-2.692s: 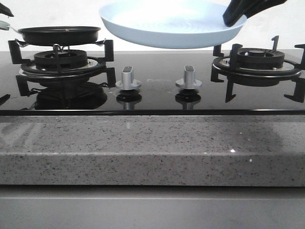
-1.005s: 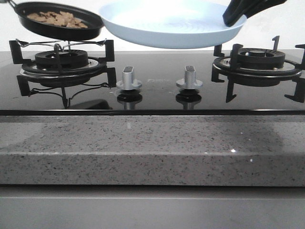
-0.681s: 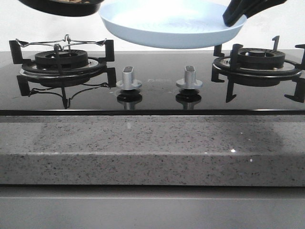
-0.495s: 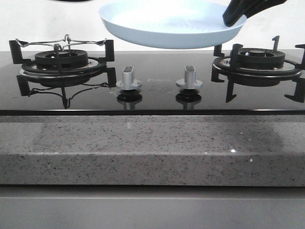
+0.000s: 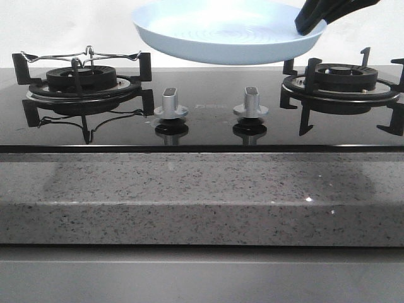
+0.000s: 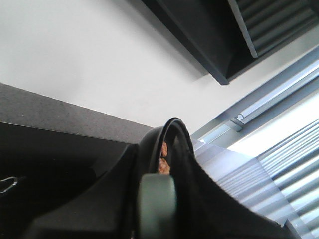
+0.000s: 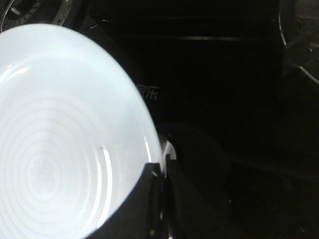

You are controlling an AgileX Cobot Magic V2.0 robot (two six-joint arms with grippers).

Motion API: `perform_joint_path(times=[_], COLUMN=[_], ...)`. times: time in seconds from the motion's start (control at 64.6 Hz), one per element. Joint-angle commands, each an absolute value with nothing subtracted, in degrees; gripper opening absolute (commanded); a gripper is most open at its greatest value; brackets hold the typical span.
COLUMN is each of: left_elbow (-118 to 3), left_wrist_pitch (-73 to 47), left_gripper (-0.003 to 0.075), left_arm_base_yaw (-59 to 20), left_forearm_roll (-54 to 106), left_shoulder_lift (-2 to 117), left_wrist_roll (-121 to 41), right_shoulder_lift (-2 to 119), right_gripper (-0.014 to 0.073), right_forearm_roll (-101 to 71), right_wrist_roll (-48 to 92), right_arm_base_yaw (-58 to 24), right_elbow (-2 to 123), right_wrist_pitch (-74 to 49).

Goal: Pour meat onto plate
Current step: 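Lift the pan with the left gripper over the held plate, then tilt the pan with the left gripper, sliding meat onto the plate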

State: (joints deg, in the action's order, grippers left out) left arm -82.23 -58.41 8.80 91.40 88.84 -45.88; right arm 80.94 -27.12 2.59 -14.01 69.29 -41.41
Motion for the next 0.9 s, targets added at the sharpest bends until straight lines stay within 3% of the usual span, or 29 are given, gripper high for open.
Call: perform_joint_path(times=[0.0,0.402,0.882], left_elbow=[-83.96,-83.96,-83.96], left_wrist_pitch=[-57.61,-48.73,-46.78], left_gripper=[-0.0020,-0.0020,-0.0020], left_arm_base_yaw=[6.35,-5.69,-11.13], left_forearm_roll=[95.73,89.32,89.30], left_shoulder_lift=[85.04,84.32,84.32], left_wrist_roll=[-46.42,-55.55,-73.61], right_shoulder_lift=[78.87,78.87,78.87], right_gripper=[-0.0068,-0.0068,-0.0068], right_forearm_roll=[-29.05,-29.05,-29.05], right_wrist_roll=[3.06,3.06,3.06], right_arm_base_yaw=[-13.76,-13.76,-13.76], right_elbow=[70.89,70.89,70.89], right_wrist_pitch=[-38.34,-38.34,-38.34])
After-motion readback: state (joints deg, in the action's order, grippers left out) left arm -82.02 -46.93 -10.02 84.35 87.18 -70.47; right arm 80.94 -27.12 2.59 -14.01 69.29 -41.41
